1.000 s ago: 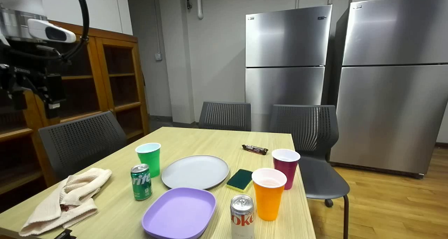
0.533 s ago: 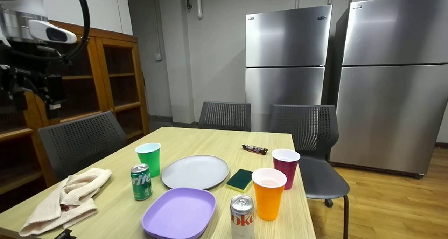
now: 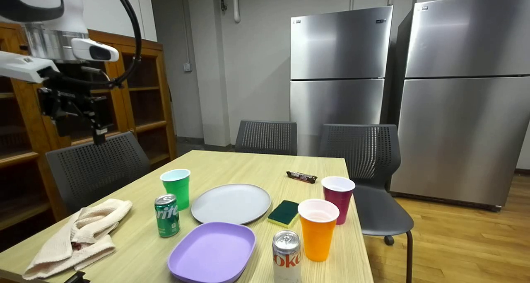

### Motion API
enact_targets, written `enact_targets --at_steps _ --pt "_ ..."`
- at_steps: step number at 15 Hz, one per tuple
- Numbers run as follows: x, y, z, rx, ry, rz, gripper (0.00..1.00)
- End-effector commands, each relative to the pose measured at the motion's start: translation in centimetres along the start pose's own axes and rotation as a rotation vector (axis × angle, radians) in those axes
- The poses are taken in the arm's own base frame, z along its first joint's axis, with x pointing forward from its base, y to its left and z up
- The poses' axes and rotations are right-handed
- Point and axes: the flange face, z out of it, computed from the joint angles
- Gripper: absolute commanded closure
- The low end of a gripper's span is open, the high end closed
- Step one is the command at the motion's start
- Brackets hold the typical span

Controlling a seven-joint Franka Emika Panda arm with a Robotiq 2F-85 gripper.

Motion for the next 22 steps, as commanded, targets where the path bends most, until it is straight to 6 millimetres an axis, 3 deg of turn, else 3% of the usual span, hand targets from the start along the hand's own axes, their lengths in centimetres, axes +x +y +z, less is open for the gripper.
enact_targets --at_steps 1,3,4,8,12,22 --pt "2.7 2.3 3.1 -0.015 0.040 -0.010 0.00" --pt "4.0 3.5 4.8 -0.021 0.062 0.004 0.00" --pt "4.4 4.6 4.5 -0.028 0.075 0.014 0.00" --pt "6.1 7.8 6.0 -0.062 0.097 0.051 0.00" --pt "7.0 9.7 7.8 -0.096 0.084 0.055 0.00" --pt "7.5 10.8 13.9 -0.119 0.024 0.037 0.00"
